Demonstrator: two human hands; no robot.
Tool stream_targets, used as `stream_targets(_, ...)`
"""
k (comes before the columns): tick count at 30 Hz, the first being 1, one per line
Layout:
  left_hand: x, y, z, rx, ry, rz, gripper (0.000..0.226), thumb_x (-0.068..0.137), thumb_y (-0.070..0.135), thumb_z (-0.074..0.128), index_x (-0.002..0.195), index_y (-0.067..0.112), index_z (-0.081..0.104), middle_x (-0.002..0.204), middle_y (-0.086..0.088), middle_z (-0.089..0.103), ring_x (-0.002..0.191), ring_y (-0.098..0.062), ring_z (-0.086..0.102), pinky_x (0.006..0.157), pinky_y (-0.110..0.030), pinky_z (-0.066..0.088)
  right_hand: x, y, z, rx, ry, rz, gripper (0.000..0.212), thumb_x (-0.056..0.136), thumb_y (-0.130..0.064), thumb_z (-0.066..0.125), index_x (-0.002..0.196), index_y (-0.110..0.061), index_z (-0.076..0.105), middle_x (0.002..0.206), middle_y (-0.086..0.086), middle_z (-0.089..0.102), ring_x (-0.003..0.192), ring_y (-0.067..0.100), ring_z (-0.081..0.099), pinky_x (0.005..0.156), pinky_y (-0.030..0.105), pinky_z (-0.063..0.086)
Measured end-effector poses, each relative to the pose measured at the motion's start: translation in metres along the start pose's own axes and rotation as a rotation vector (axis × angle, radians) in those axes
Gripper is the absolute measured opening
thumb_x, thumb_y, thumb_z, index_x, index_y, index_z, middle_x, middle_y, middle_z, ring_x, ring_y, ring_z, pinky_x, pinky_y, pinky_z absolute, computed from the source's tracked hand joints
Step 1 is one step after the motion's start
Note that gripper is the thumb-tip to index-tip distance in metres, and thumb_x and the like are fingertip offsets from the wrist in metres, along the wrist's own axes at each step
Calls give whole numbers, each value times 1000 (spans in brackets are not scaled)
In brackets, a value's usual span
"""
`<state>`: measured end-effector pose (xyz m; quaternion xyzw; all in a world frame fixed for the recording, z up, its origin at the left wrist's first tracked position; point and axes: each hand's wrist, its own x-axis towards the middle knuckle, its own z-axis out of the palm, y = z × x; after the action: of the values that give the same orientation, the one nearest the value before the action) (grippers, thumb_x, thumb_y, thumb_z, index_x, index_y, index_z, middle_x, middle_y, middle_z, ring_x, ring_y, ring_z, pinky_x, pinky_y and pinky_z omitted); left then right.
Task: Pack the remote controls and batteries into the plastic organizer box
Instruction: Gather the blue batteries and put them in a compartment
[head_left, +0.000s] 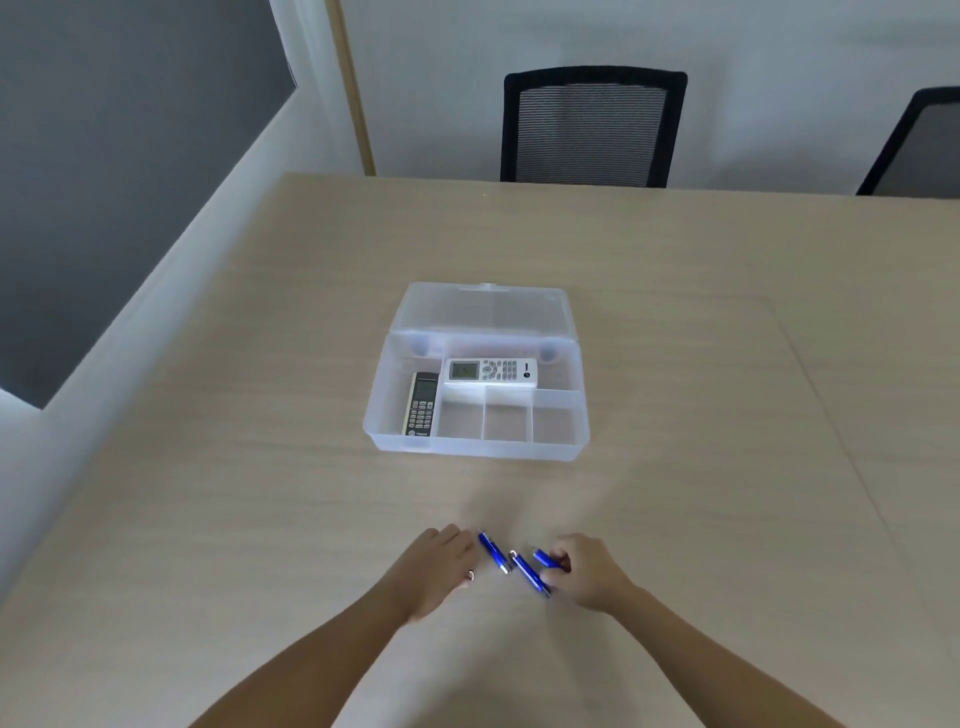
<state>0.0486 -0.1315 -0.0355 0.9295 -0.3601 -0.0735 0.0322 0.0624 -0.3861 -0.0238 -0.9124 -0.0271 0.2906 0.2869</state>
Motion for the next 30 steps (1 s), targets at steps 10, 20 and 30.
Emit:
stream_targets(10, 45, 12, -9, 17, -243, -2, 48, 42, 30, 89, 75, 32, 53, 64, 14, 56, 55, -7, 56, 42, -16, 38, -10, 7, 16, -105, 88, 69, 37, 67, -13, 55, 51, -22, 24, 52, -2, 30, 62, 25, 36, 46, 22, 17)
stream_targets(20, 33, -13, -28, -556, 36, -449, 45, 92, 6, 52, 132, 28, 50, 100, -2, 58, 90, -26, 59, 72, -30, 47, 64, -53, -125, 197, 348, 204, 36, 71, -12, 59, 43, -13, 36, 40, 0, 40, 38, 14, 33, 42, 23, 25)
stream_targets(30, 57, -38, -87, -1015, 307, -685, 37, 87, 0, 61, 106, 31, 64, 86, -7, 64, 67, -20, 63, 65, -34, 57, 165, -71, -118, 100, -229, 500, 8, 73, -4, 67, 76, -3, 59, 76, 13, 62, 70, 24, 58, 64, 26, 47)
